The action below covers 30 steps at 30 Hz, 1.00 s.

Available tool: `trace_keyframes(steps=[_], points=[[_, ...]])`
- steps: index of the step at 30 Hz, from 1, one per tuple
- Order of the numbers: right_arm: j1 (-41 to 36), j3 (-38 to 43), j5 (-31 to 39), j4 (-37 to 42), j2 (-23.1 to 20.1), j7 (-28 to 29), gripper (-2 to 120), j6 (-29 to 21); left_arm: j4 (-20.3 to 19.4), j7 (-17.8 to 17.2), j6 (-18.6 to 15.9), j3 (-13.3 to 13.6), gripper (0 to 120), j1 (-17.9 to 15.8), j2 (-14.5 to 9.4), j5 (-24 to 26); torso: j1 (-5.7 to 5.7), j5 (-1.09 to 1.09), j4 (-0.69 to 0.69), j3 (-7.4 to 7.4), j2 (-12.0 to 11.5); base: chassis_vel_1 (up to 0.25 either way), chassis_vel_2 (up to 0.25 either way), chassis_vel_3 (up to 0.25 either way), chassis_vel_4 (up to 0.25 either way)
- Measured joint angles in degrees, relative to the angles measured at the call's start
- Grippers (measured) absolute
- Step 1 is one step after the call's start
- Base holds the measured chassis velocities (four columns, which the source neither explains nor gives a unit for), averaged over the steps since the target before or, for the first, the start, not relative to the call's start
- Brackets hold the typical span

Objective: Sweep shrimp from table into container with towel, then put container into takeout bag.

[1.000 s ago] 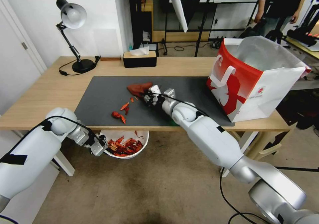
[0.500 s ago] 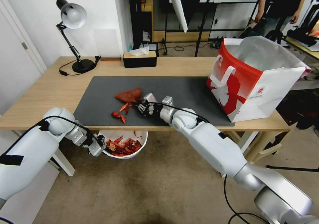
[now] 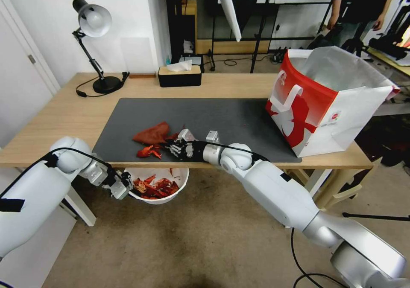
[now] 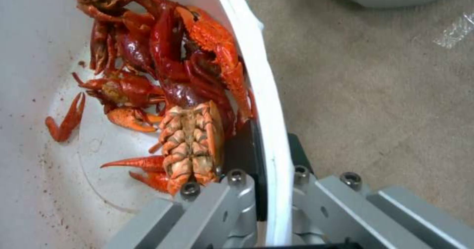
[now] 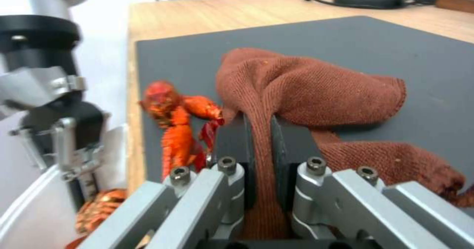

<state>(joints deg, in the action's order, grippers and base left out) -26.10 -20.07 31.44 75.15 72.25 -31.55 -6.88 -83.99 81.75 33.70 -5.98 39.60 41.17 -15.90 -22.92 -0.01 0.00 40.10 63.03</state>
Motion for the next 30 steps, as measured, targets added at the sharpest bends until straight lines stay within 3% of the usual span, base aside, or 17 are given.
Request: trace_keyframes(steps=[4,13,30], points=[[0.0,0.3,0.0,-0.3,-0.6,-4.7,6,0.7,0.1,-0.1,0.0,-0.1,0,0.0,-0.3,0.2,0.0,0.0,0.0,0.0,0.0,0.0,0.0,0.0,0.0],[-1.0,1.0,-0.4,1.2,-1.9,-9.6,6,0.8,0.1,-0.2,0.1,-0.2,0,0.0,-0.5,0.3,0.0,0.01,0.0,0.0,0.0,0.0,0.0,0.0,0.0],[-5.6,2.1,-0.1,9.4,-5.9,-12.1,6,-1.0,-0.9,-0.3,0.1,-0.7,0,0.7,-1.3,0.6,0.0,0.0,0.0,0.0,0.0,0.0,0.0,0.0,0.0]])
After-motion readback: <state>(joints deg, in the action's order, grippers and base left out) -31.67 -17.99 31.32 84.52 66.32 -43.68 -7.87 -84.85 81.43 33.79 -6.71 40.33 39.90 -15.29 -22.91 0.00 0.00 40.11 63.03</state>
